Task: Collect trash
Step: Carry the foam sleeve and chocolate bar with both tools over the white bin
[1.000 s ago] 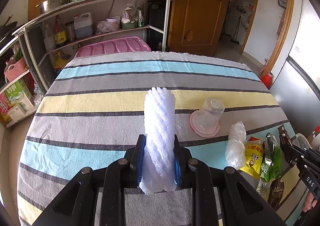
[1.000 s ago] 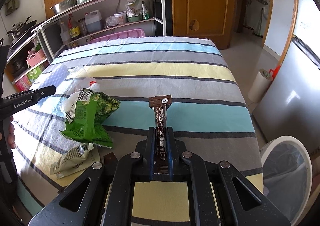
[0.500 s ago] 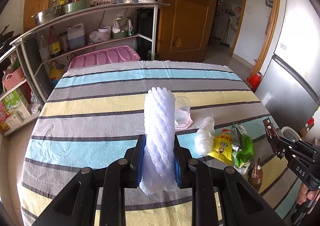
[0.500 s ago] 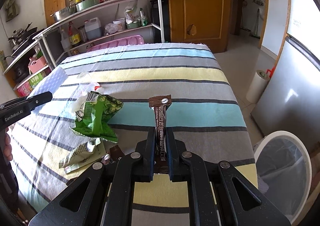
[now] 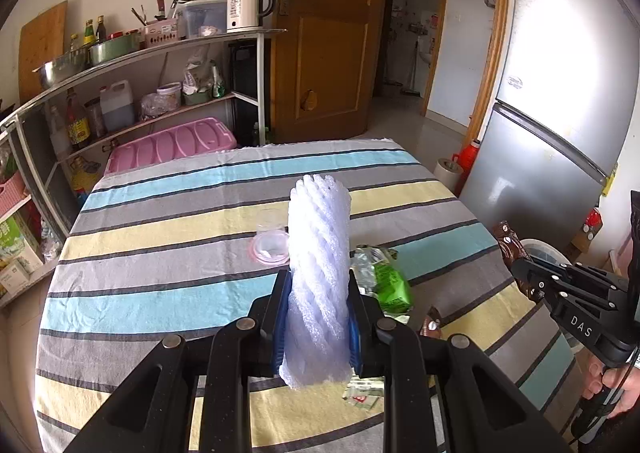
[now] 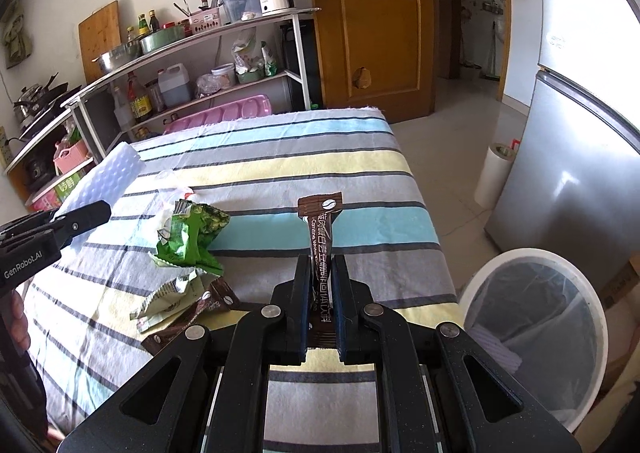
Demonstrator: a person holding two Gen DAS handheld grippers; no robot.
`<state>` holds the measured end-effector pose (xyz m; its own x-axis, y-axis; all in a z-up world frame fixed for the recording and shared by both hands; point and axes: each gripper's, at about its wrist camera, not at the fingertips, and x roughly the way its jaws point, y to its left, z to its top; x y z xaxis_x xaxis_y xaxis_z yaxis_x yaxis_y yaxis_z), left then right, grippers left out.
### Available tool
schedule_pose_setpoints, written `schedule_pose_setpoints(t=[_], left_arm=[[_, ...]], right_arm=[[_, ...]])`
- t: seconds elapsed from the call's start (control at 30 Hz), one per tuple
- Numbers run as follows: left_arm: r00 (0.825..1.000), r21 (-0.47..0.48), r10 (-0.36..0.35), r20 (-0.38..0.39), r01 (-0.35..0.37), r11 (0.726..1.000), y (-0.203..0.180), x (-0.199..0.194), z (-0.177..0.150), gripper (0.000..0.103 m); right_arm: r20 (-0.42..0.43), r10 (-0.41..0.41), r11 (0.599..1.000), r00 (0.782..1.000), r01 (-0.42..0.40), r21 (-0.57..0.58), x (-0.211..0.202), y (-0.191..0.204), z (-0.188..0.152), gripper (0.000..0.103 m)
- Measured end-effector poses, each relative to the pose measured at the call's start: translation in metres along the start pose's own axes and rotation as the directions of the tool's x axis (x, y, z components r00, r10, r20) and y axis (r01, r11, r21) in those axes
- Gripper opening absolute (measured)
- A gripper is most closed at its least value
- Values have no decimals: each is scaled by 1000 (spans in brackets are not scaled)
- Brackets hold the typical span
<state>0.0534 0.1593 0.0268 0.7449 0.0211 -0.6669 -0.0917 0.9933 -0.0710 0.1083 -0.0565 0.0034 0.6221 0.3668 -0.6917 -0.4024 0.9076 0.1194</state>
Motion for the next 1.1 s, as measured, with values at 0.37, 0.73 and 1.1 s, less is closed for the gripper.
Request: schedule_pose_setpoints(t=[0.37, 0.73, 1.1], left_arm=[[994, 86, -111, -8, 111, 990, -65, 6, 1, 24], [967, 182, -250, -57, 256, 949, -156, 24, 2, 24], [923, 240, -355, -147, 382, 893, -240, 49, -5, 24]], right_arm=[[42, -67, 996, 997, 64, 59, -37, -38, -9, 10], [53, -177, 973, 983, 167, 162, -74, -103, -24, 10], [-5, -262, 936, 965, 255, 244, -90, -165, -50, 10]])
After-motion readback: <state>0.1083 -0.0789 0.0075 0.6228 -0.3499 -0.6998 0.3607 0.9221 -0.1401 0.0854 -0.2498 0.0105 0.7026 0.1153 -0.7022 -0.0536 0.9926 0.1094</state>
